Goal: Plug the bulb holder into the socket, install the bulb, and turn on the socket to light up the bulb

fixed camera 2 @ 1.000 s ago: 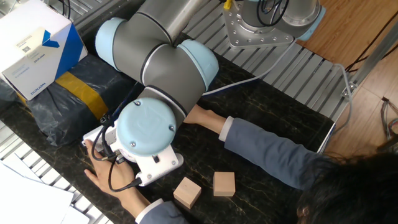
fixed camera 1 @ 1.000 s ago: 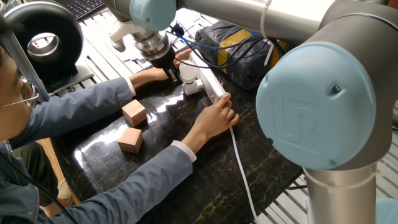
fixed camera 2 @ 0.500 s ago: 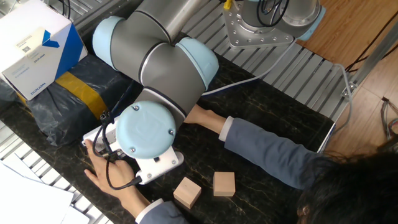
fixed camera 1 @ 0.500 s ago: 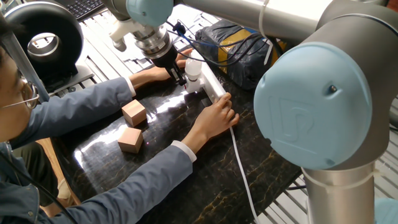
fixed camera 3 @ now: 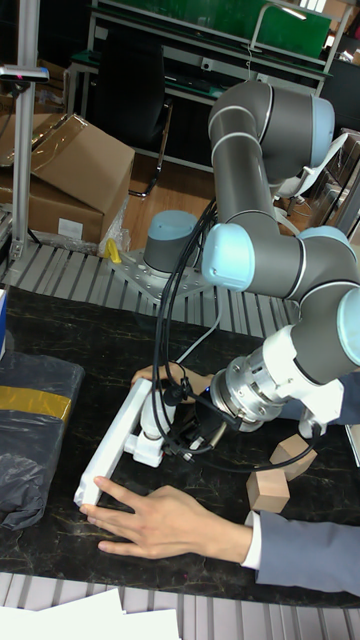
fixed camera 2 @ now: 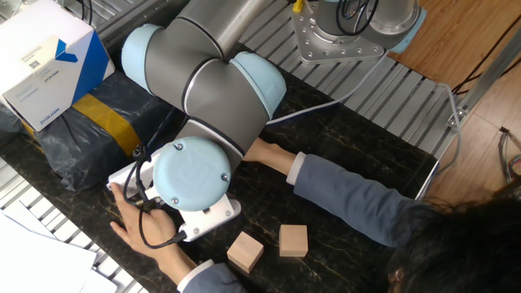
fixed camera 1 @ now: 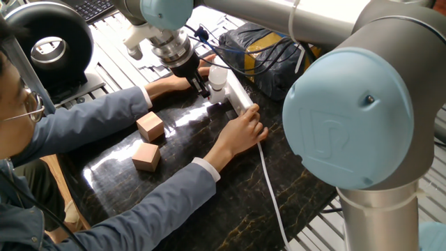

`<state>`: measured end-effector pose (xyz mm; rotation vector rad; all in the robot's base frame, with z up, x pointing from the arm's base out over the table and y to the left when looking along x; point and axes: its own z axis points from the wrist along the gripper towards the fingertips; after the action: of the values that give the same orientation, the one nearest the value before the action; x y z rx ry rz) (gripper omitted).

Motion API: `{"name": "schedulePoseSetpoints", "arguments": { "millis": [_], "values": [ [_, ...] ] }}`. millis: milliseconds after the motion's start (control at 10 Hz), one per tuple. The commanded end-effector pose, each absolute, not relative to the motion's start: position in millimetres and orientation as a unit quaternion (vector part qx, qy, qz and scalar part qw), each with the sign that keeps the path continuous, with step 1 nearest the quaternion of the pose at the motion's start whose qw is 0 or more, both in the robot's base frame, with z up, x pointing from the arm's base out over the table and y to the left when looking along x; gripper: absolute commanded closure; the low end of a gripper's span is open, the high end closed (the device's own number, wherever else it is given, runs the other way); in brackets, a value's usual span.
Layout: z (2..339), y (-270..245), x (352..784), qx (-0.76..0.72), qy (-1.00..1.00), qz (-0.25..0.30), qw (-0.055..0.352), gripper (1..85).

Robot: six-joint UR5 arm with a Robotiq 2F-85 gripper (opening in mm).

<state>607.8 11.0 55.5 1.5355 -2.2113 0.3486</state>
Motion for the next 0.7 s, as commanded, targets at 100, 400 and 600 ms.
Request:
{"name": "schedulePoseSetpoints", "arguments": {
  "millis": [100, 400, 600],
  "values": [
    [53.1, 20.8, 606.8, 0.549, -0.804, 0.106, 0.202, 84.7],
    [46.2, 48.0, 607.3, 0.548, -0.817, 0.065, 0.167, 84.7],
    [48.4, 57.4, 606.6, 0.549, -0.819, 0.051, 0.155, 84.7]
  ]
}}
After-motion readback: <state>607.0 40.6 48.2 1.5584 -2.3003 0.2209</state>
